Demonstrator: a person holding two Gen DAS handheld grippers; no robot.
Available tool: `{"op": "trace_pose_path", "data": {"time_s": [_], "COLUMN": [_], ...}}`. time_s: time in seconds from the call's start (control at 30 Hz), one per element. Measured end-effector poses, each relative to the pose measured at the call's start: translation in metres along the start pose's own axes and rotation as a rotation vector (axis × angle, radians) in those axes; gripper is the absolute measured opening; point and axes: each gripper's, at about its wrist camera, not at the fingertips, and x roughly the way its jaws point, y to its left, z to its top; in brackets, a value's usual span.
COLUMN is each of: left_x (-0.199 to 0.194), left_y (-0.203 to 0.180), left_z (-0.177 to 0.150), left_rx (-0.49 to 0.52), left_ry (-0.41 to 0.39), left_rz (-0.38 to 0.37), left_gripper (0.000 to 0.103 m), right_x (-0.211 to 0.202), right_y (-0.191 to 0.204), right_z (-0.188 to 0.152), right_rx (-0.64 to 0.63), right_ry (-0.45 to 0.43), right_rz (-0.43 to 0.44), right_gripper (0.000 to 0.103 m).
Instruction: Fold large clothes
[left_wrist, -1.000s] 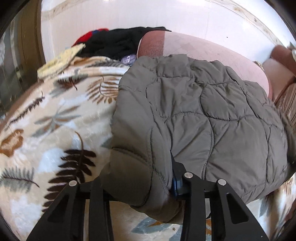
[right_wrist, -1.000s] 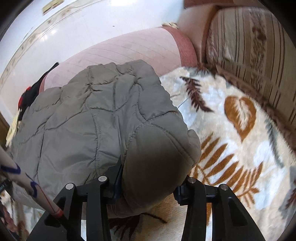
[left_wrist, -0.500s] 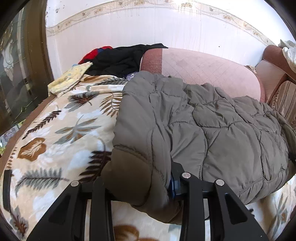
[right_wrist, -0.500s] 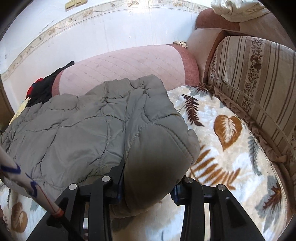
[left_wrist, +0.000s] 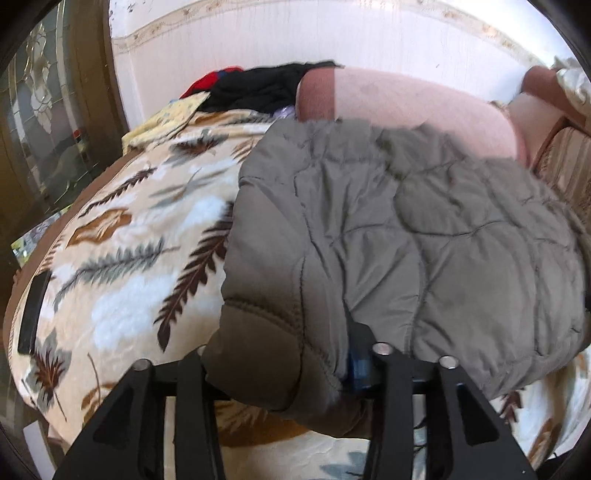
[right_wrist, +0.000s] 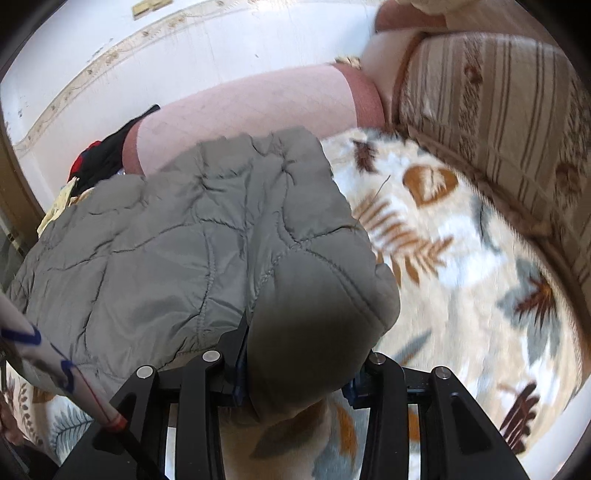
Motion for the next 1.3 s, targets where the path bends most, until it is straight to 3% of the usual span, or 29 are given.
{"op": "trace_pose_path", "data": {"time_s": [0.07, 0.13, 0.3, 0.5, 0.6, 0.83, 0.97, 1.1, 1.3], "left_x": [0.007, 0.006, -0.022, -0.051, -0.057, -0.029, -0.003, 0.016, 0.026], "left_y": [0.004, 0.012, 0.030, 0.019, -0.005, -0.076, -0.095, -0.092, -0.096], "left_z": [-0.001, -0.001, -0.004, -0.001, 0.006, 0.012, 0.007, 0.004, -0.003], "left_rx": [-0.012, -0.042, -0.106, -0.104, -0.050, 0.102, 0.160, 0.134, 0.159], "left_ry": [0.017, 0.025, -0.060, -0.203, -0.250, -0.195, -0.174, -0.131, -0.159], "left_rz": [0.024, 0.024, 0.075, 0.200, 0.146, 0.022, 0.045, 0.022, 0.038], "left_gripper": [0.067, 0.069, 0.076, 0.076, 0.076, 0.076, 0.076, 0.077, 0.077], "right_x": [0.009, 0.006, -0.026, -0.071, -0.072, -0.027, -0.002, 0.022, 0.031], "right_y": [-0.008, -0.020, -0.038, -0.032, -0.001, 0.077, 0.103, 0.107, 0.117], "right_z": [0.000, -0.001, -0.011, -0.013, -0.004, 0.016, 0.017, 0.007, -0.001], "right_rx": [0.039, 0.123, 0.203, 0.144, 0.024, -0.149, -0.213, -0.237, -0.288], "right_ry": [0.039, 0.060, 0.025, -0.167, -0.191, -0.093, -0.071, -0.023, -0.029], "right_rz": [0.021, 0.068, 0.114, 0.024, 0.053, 0.139, 0.137, 0.104, 0.053], "right_gripper": [0.052, 0.057, 0.063, 0.064, 0.064, 0.064, 0.065, 0.069, 0.072]}}
